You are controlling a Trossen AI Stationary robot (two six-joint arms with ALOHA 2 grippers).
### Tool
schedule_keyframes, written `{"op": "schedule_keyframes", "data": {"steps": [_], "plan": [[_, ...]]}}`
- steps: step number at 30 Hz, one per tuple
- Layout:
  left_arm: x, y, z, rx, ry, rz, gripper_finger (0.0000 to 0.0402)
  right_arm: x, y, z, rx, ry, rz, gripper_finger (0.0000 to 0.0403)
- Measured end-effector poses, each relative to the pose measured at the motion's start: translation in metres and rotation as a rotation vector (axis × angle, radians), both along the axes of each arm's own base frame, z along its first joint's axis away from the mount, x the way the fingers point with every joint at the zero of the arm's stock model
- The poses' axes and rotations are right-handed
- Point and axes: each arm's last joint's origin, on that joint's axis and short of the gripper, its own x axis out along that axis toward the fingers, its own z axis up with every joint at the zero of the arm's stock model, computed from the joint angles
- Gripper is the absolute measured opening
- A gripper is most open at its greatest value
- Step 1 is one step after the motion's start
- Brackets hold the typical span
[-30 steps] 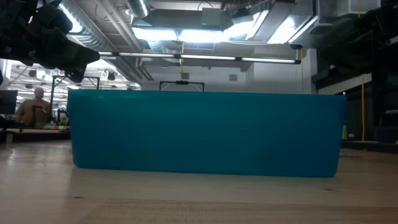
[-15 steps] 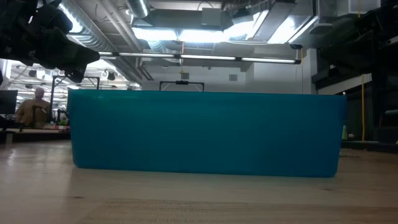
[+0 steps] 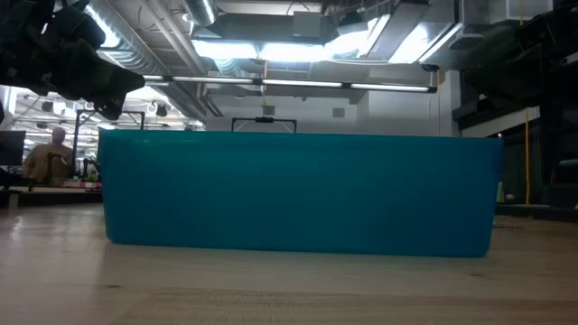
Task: Pick and place Granola Bars by type
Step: Return to Home Position
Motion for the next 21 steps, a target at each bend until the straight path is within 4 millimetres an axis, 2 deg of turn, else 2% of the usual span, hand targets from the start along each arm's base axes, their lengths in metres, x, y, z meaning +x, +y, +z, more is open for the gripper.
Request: {"op": "schedule_keyframes", "data": {"steps": [21], "plan": [[0.0, 0.0, 0.0001, 0.0, 0.0, 0.0, 0.0008, 0.0, 0.0, 0.0, 0.0, 0.0, 0.0, 0.0021]]}}
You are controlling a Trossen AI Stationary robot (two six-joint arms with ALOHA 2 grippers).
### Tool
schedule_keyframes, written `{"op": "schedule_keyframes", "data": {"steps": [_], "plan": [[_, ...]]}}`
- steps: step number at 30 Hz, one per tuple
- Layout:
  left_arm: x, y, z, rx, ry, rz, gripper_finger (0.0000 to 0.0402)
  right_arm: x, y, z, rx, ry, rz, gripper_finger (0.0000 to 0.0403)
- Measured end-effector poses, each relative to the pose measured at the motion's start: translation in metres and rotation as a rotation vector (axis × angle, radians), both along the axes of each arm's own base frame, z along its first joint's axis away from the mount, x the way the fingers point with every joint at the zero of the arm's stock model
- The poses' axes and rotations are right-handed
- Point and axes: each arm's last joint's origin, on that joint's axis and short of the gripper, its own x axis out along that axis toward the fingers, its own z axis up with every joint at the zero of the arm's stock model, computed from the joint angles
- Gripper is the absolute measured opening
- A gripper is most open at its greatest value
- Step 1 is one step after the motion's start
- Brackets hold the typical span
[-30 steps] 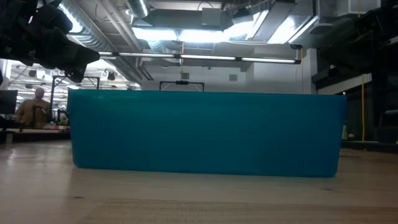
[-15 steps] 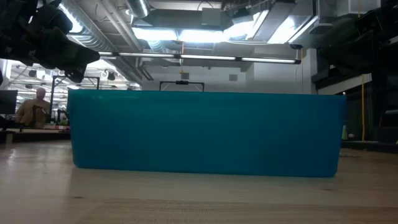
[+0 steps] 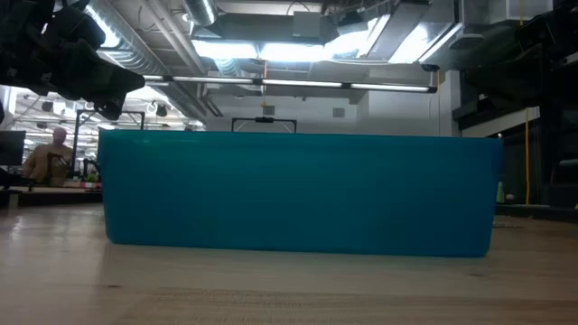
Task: Pick and place Granola Bars by type
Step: Return to Home Position
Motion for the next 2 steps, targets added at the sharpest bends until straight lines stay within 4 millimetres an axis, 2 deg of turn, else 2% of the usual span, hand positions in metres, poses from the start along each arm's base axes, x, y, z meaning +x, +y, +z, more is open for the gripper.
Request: {"op": "schedule_keyframes", "data": {"steps": [2], "plan": [[0.0, 0.0, 0.0, 0.0, 0.0, 0.0, 0.0007, 0.0, 0.0, 0.0, 0.0, 0.0, 0.0, 0.0021]]}}
